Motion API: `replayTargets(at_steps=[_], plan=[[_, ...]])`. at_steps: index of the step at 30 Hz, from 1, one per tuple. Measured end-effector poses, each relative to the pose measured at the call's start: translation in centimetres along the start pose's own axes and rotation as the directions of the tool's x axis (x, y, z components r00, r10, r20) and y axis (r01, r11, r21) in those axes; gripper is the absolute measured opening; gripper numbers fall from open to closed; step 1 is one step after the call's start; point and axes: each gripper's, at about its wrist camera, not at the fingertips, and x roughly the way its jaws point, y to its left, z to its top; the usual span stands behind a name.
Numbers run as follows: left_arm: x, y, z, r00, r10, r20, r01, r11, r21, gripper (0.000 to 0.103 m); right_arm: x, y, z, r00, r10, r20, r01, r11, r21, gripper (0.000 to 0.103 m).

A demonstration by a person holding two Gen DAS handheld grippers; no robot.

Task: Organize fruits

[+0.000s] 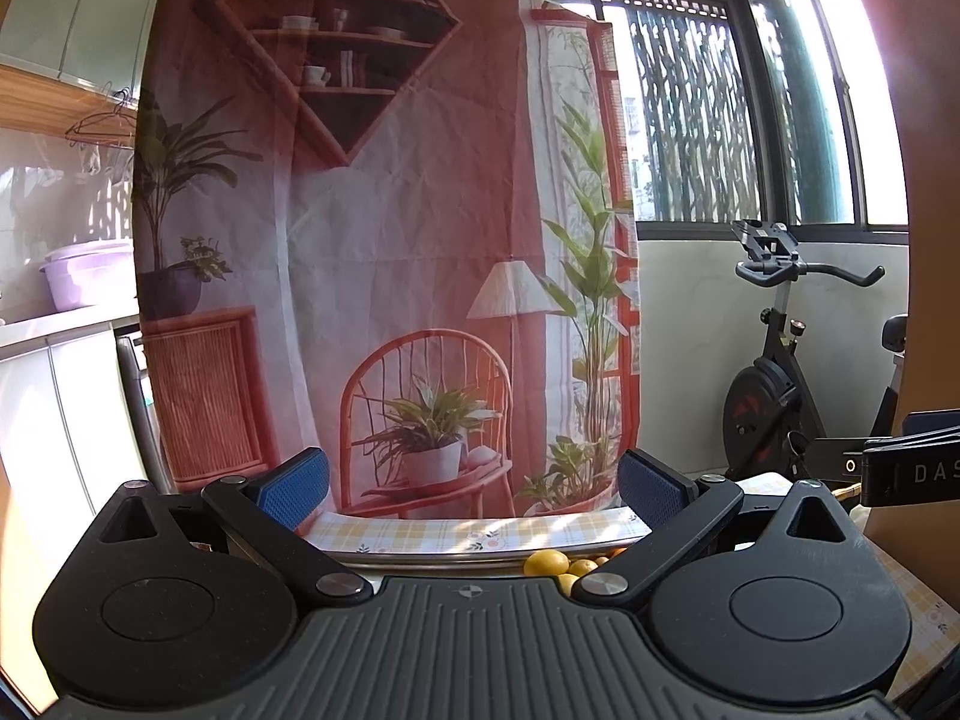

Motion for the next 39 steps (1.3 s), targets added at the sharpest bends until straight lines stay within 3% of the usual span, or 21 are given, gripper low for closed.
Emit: replayTargets(at_steps=[39], plan=[[-0.91,-0.03,0.06,1.0,-0.01,0.026,0.01,1.0,0.003,0.103,-0.87,-0.11,0.81,1.0,0.001,0.008,-0.001,1.0,0.005,0.103]])
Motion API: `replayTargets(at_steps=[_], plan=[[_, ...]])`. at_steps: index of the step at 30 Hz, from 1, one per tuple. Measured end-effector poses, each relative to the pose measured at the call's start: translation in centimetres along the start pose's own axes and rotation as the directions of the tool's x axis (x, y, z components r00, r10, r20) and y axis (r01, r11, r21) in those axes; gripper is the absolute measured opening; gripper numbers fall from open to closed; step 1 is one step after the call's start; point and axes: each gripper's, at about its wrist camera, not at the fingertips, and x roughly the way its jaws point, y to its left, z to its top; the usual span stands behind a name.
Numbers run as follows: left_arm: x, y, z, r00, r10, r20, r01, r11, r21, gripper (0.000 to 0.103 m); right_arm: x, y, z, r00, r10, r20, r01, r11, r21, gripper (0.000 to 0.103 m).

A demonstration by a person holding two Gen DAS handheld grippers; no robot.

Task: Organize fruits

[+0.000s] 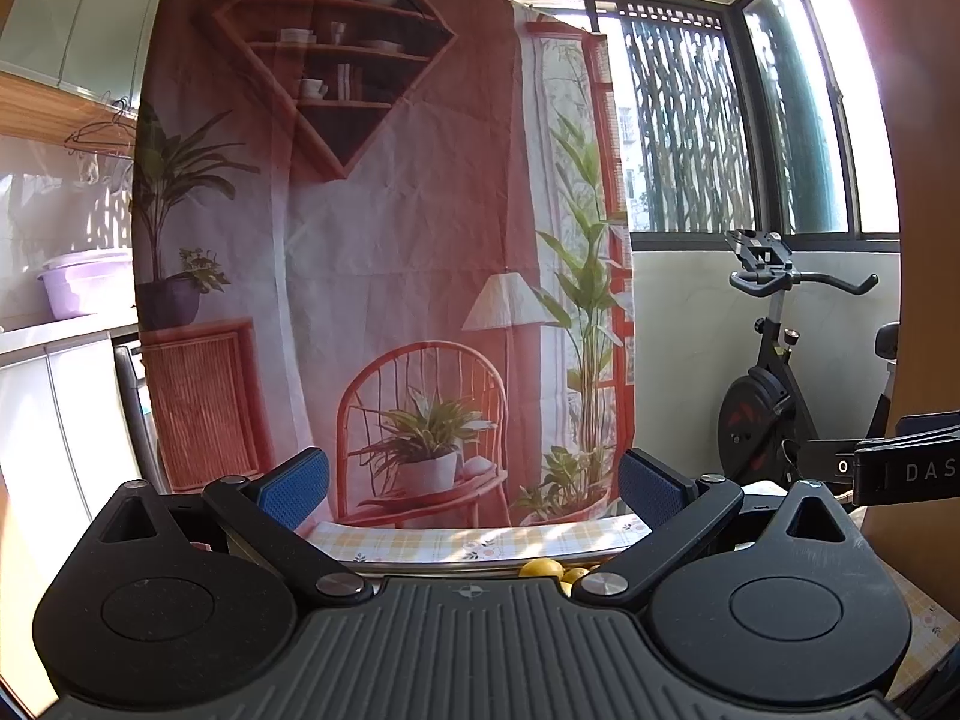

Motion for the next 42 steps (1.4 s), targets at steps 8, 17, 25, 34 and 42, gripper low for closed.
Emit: replayTargets(at_steps=[8,17,25,34,42], plan=[[0.2,0.5,-0.4,1.0,-0.028,0.002,0.028,0.999,-0.016,0.103,0.6,-0.4,-0.2,1.0,0.011,-0.008,-0.011,1.0,0.009,0.103],[3.8,3.3,-0.3,0.998,-0.046,-0.043,0.042,0.996,-0.078,0.103,3.0,-2.8,-1.1,0.998,0.058,0.034,-0.059,0.998,0.031,0.103],[8.7,5.7,-2.4,0.991,-0.08,-0.104,0.067,0.991,-0.119,0.103,8.4,-5.2,-2.5,0.995,0.092,-0.036,-0.089,0.993,0.078,0.103],[16.1,5.8,-6.5,0.958,-0.175,-0.227,0.14,0.977,-0.164,0.103,15.0,-5.9,-5.0,0.981,0.146,-0.128,-0.127,0.981,0.143,0.103],[22.4,3.8,-11.1,0.911,-0.179,-0.37,0.153,0.983,-0.1,0.093,19.0,-4.8,-7.9,0.985,0.053,-0.166,-0.052,0.999,0.008,0.103]])
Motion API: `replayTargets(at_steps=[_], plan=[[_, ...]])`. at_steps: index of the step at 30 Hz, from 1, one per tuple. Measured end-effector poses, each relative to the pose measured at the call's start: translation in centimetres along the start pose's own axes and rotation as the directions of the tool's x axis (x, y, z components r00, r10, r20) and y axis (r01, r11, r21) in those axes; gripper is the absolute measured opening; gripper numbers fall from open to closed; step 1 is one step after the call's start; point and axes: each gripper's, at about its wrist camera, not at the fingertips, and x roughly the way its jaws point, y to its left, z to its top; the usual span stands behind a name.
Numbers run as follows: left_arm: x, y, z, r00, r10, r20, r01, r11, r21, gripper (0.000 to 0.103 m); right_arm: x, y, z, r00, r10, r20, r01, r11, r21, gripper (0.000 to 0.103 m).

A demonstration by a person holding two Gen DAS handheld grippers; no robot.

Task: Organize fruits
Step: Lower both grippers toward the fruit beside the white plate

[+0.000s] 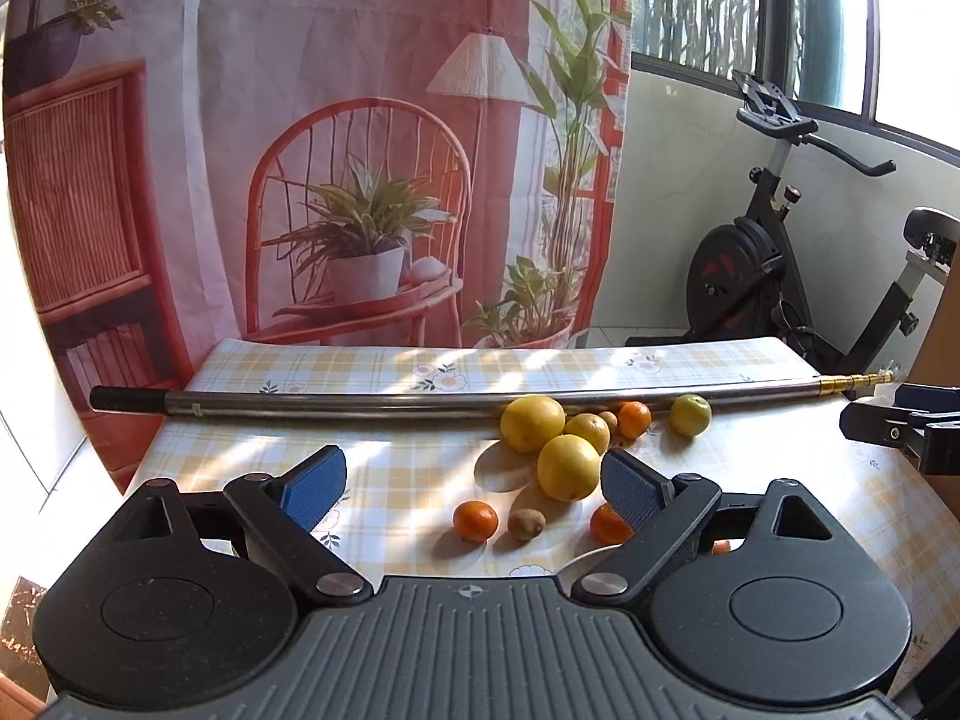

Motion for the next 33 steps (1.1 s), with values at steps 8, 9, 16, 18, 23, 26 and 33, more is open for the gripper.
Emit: replayTargets(at_steps=[8,9,16,18,23,26,33], plan=[[5.3,-0.5,-1.4,0.994,-0.035,-0.108,0.042,0.997,0.06,0.079,3.7,-1.1,-1.3,0.998,0.005,-0.068,-0.004,1.0,0.017,0.103],[5.5,-1.0,-1.7,0.991,-0.044,-0.126,0.053,0.996,0.066,0.078,4.0,-1.3,-1.5,0.997,0.008,-0.072,-0.007,1.0,0.022,0.103],[9.0,-2.8,-3.3,0.975,-0.101,-0.196,0.137,0.974,0.181,0.048,6.4,-2.1,-2.1,0.993,0.028,-0.115,-0.02,0.997,0.068,0.098],[10.1,-3.2,-3.4,0.974,-0.102,-0.203,0.144,0.968,0.204,0.041,6.9,-2.5,-2.5,0.991,0.04,-0.127,-0.028,0.995,0.098,0.096],[13.1,-3.1,-3.0,0.958,-0.151,-0.243,0.193,0.968,0.159,0.034,7.9,-3.7,-3.3,0.986,0.051,-0.159,-0.025,0.986,0.165,0.09],[14.8,-3.1,-3.0,0.95,-0.153,-0.271,0.194,0.972,0.134,0.034,8.5,-4.6,-3.4,0.985,0.03,-0.17,0.002,0.983,0.183,0.088],[17.8,-2.0,-3.3,0.93,-0.128,-0.344,0.166,0.983,0.084,0.034,9.3,-5.5,-3.7,0.984,0.016,-0.177,0.02,0.98,0.198,0.088]])
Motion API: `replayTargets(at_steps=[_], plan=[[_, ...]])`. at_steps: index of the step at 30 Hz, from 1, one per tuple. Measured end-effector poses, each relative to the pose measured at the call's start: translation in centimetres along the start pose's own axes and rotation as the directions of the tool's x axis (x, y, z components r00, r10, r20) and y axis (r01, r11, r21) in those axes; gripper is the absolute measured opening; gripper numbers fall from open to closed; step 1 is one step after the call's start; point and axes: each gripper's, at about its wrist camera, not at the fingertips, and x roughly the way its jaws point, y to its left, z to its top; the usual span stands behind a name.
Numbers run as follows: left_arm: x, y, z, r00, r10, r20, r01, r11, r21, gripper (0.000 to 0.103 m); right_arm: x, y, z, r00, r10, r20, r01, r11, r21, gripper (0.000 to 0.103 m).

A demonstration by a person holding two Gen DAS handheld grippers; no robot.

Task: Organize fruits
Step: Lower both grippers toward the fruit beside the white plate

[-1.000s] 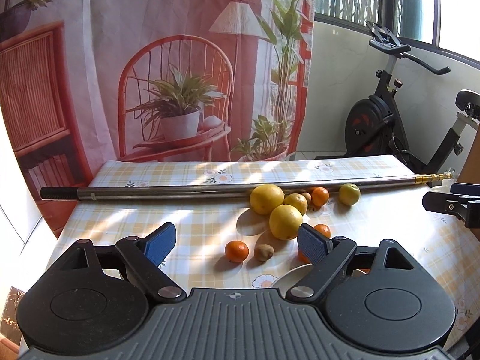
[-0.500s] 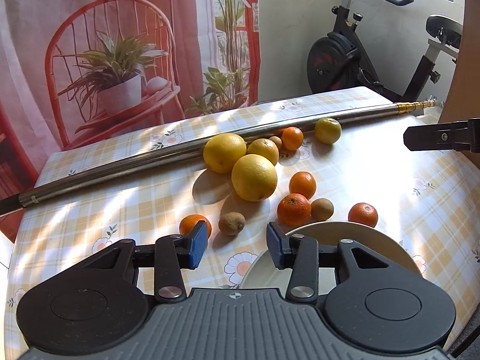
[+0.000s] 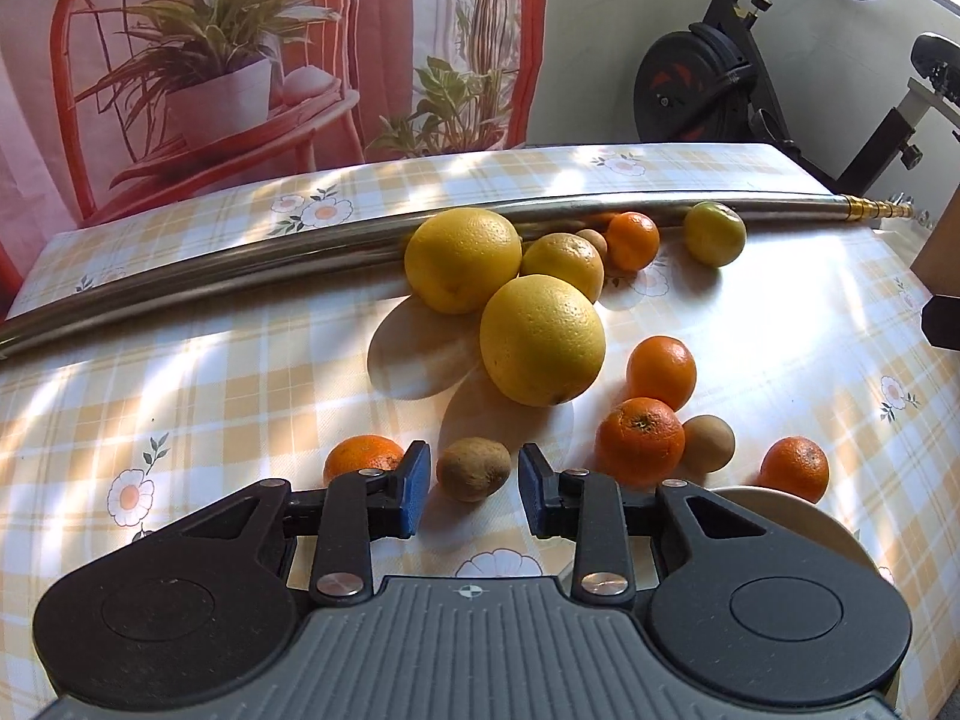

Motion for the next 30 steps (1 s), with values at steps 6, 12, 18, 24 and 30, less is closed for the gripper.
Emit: replayTargets(at_steps=[6,12,18,24,30], plan=[[1.3,0.1,0.0,0.998,-0.011,-0.055,0.011,1.0,-0.002,0.034,0.9,-0.6,0.0,1.0,0.007,-0.016,-0.006,1.0,0.024,0.088],[1.2,0.1,0.5,1.0,-0.003,-0.031,0.002,1.0,-0.021,0.031,1.2,-1.1,0.0,1.0,-0.005,-0.024,0.006,0.999,0.039,0.088],[-1.6,0.2,0.1,0.999,0.019,0.034,-0.016,0.997,-0.079,0.031,0.6,-1.5,-0.1,0.999,-0.029,-0.014,0.029,1.0,0.005,0.09],[-4.9,1.3,0.3,0.992,0.062,0.111,-0.037,0.976,-0.217,0.031,0.4,-1.9,0.3,0.998,-0.064,0.019,0.065,0.997,-0.05,0.092],[-6.6,0.6,0.6,0.973,0.123,0.197,-0.072,0.966,-0.248,0.031,1.8,-1.4,2.2,0.977,-0.033,0.211,0.077,0.977,-0.2,0.092]])
